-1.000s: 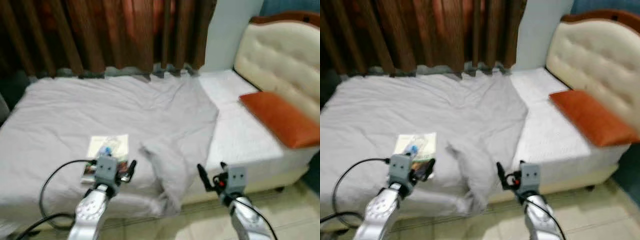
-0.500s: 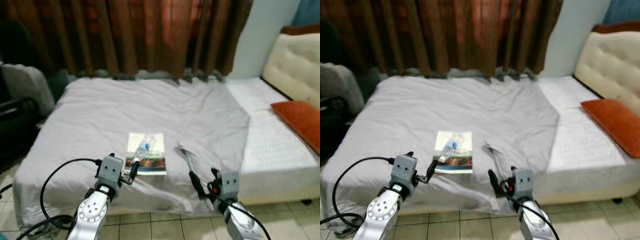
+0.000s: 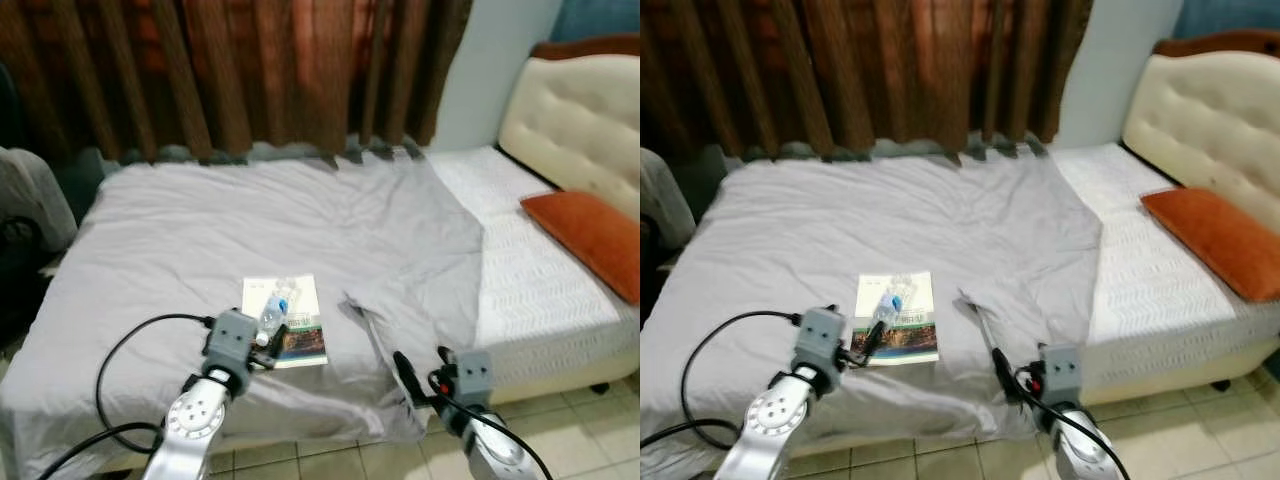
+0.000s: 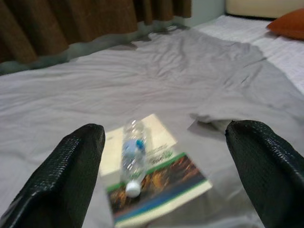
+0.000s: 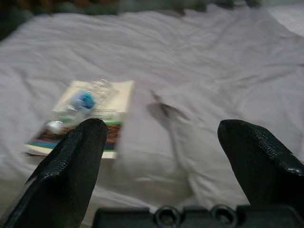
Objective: Clean up the room
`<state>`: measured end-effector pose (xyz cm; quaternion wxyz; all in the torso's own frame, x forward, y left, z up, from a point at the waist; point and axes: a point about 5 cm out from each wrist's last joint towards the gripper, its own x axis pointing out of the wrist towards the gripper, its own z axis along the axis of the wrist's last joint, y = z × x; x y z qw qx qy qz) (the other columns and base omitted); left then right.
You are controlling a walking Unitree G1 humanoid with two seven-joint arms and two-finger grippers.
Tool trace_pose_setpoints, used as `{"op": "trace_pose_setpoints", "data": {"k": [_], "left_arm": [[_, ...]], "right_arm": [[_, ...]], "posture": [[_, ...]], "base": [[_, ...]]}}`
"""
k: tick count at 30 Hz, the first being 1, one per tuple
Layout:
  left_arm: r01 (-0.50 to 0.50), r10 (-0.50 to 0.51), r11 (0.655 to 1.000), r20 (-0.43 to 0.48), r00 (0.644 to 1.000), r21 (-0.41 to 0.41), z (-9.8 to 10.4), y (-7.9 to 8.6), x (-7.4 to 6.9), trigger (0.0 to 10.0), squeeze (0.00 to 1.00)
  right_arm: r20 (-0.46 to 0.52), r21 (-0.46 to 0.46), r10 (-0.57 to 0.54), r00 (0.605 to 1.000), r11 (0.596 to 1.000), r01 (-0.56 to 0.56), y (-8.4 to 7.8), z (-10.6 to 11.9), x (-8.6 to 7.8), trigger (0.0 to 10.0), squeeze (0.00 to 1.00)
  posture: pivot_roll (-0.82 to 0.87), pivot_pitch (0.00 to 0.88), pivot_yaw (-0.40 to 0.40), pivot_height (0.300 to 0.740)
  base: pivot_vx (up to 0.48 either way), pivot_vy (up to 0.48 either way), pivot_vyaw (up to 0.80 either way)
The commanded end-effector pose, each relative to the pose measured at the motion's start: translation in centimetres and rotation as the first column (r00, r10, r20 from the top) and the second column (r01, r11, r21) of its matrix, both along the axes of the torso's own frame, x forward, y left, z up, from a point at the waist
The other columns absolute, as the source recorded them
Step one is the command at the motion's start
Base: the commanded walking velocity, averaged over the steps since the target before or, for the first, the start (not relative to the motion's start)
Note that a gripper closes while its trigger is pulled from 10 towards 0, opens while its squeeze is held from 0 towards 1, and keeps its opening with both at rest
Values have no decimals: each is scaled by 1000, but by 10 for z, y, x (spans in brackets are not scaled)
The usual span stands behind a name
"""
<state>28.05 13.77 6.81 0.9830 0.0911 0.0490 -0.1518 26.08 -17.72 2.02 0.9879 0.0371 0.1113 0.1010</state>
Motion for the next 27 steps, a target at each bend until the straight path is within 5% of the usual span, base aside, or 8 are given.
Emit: {"op": "trace_pose_setpoints", "data": {"k": [1, 14, 20, 27], "left_arm": [[-24, 24, 999, -1, 1000, 32, 1, 10, 2, 10000, 0], [-101, 105, 993, -50, 993, 63, -7, 19, 1, 10000, 0], [-50, 55, 997, -71, 996, 61, -10, 17, 5, 10000, 0], [119, -106, 991, -173, 979, 68, -20, -1, 23, 10000, 0]], "right_arm": [[33, -1, 19, 999, 1000, -19, 6, 8, 8, 10000, 0], [32, -8, 67, 997, 998, -67, 10, 7, 7, 10000, 0], [7, 14, 74, 997, 997, -74, 12, 3, 0, 10000, 0], [10, 19, 72, 997, 997, -72, 12, 3, -24, 10000, 0]], "posture": [[65, 0, -56, 736], [72, 0, -71, 740], [65, 1, -79, 740], [-12, 119, -60, 740]], "base": [[472, 0, -788], [357, 288, 0], [338, 340, 0], [269, 212, 0]]}}
